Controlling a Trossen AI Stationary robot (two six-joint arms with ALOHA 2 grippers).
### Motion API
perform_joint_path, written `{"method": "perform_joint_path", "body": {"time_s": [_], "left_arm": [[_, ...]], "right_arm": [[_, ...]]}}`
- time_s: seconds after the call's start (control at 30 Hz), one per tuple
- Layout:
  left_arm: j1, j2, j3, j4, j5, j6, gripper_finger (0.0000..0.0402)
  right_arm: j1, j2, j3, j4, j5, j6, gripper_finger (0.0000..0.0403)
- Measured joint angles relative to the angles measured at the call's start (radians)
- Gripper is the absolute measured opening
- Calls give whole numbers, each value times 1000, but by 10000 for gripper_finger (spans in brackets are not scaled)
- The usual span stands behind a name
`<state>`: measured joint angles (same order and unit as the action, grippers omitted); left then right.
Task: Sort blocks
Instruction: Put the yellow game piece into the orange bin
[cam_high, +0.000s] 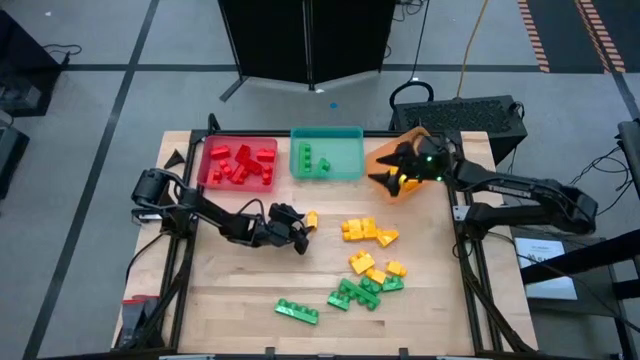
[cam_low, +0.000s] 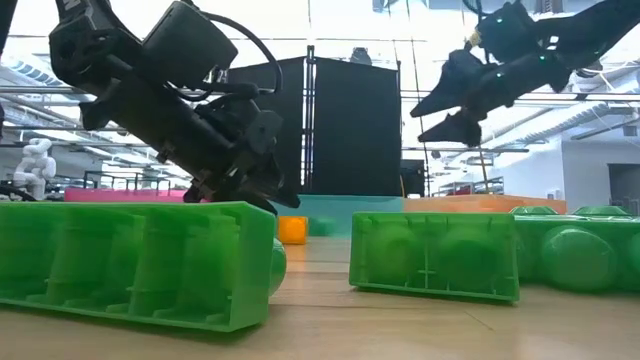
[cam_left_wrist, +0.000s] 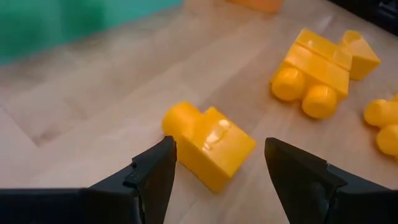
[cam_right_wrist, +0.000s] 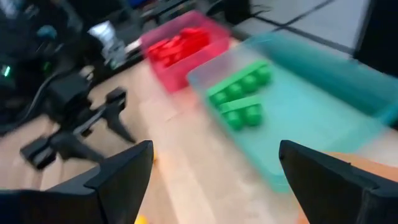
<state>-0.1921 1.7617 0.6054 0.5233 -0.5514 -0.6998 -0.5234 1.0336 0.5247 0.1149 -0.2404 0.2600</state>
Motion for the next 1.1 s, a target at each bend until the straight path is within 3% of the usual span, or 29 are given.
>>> {"method": "perform_joint_path", "body": {"time_s": [0.37,0.67,0.83,1.1], "left_arm": [[-1,-3,-1,-84,-7,-99,246],[-14,3,-1,-108,-11,-88,246],[8,3,-1,-208,-74,-78,246],[56,4,-1,-207,-26,-79,246]], "right_arm": [[149,306,75,85,3,13,343],[196,432,164,106,3,8,343],[239,503,221,105,-2,-43,343],[265,593,295,107,-2,-153,343]]}}
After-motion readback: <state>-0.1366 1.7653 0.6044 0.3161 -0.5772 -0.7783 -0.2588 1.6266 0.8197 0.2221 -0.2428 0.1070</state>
